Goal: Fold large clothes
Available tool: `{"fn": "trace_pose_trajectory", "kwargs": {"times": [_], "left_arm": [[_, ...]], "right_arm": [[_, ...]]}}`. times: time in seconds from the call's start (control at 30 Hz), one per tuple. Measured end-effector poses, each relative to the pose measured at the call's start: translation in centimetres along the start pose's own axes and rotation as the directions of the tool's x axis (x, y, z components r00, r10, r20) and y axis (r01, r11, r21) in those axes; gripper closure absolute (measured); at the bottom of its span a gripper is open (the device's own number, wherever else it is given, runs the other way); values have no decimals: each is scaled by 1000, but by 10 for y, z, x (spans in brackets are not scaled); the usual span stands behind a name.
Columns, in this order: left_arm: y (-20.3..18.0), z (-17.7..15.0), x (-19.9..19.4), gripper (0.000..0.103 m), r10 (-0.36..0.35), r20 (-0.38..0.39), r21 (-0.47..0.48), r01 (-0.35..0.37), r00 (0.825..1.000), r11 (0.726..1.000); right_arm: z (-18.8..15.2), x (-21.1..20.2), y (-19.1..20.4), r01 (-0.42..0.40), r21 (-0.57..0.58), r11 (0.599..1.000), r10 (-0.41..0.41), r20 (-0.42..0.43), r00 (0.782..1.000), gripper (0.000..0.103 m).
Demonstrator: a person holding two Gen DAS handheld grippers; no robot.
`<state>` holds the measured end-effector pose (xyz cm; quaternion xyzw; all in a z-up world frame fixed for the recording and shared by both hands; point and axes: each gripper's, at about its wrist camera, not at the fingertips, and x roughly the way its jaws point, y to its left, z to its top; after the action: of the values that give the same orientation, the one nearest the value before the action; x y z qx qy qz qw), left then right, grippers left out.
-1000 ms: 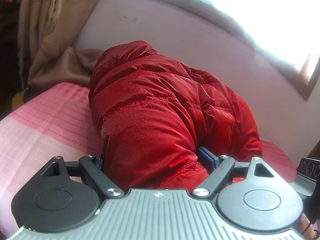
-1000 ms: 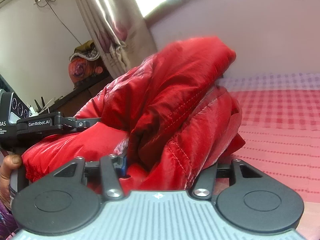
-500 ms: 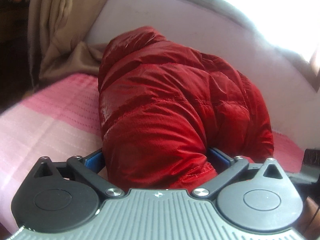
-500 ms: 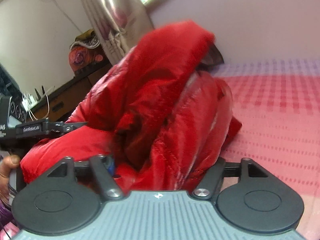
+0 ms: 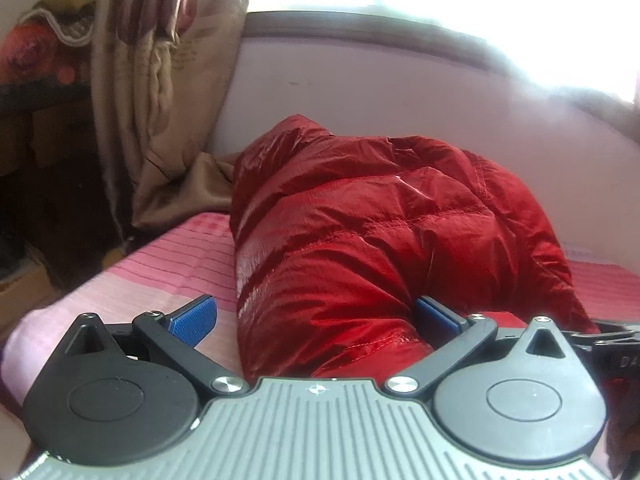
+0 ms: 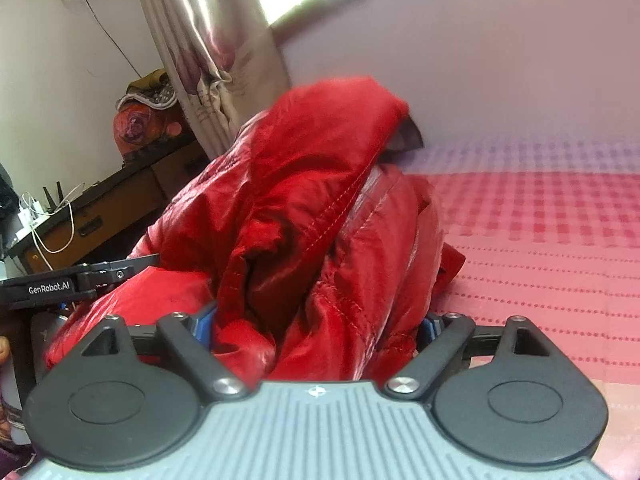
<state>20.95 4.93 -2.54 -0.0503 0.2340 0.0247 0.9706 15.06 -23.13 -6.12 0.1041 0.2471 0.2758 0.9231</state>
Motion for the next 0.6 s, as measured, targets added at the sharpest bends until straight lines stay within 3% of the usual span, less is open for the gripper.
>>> {"fn": "trace_pose_trajectory", "kwargs": {"times": [0.33,0.6], "left_arm": [[-9,1,-17,0,67,16,20,-67,998,998],[-13,1,-32,0,109,32,47,-111,994,993]], "right_arm": [[3,-24,12,34,-25,999,-33,47,998,10],[-2,-52,20,70,-49,996,-63,133,989,10]]}}
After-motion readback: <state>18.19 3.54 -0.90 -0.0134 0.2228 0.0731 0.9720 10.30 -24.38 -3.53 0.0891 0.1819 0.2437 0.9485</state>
